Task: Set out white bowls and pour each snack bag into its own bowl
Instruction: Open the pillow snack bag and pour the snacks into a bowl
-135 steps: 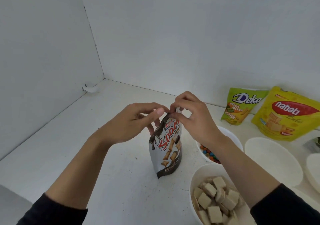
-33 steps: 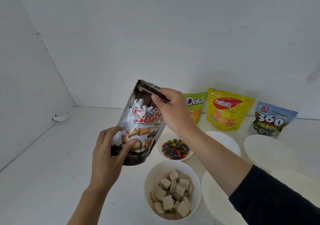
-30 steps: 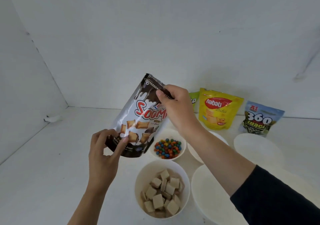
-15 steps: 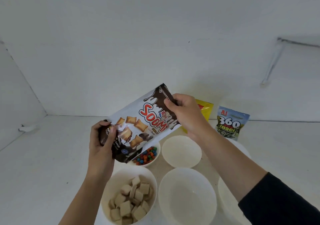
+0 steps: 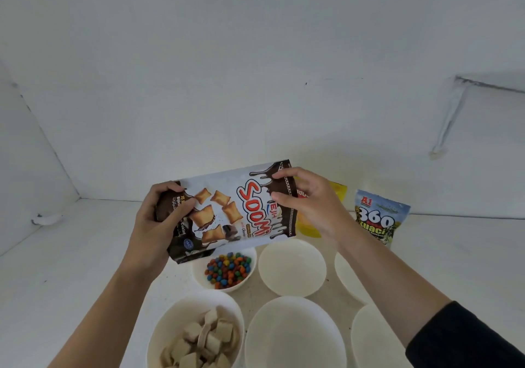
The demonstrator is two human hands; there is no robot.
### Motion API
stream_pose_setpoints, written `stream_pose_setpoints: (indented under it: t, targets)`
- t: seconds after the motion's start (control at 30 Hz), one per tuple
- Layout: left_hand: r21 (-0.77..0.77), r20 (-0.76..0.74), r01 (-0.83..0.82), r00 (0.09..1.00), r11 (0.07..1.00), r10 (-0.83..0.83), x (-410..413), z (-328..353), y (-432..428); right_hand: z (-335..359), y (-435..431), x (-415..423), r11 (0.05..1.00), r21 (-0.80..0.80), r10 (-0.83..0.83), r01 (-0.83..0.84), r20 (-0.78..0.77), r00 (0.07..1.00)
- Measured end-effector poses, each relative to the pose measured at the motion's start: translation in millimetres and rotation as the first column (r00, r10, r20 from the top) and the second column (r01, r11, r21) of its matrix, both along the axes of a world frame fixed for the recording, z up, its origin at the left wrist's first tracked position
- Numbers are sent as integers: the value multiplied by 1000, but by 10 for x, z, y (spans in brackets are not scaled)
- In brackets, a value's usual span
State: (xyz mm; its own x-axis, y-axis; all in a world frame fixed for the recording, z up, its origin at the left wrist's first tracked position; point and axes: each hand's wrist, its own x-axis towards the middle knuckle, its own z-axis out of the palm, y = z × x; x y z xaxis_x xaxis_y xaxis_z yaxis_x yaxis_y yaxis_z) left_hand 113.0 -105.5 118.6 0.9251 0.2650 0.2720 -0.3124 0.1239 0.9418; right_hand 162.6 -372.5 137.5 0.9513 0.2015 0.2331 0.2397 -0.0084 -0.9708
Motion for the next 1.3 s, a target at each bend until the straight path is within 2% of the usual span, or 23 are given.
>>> stream_pose_setpoints:
  t: [0.2,0.4,0.87,1.07,1.3]
  targets:
    - [195,-35,9,999,981,-2,74,-61,-22,-317,5,94,998,58,-1,8,-125,992]
    - [363,-37,5,999,932,9,140,-178,-39,-647,-23,141,998,57,-4,15,-180,984]
    - [491,-58,55,998,870,-30,464,-146,-143,-987,-71,306,992,116,-14,46,-265,964]
    - [474,-17,29,1000,880,-23,498,-40,-58,-828,-8,360,993,109,-18,44,-225,974]
    - [498,68,7,997,867,-46,521,414,-37,-496,44,393,975,217,-7,34,-124,992]
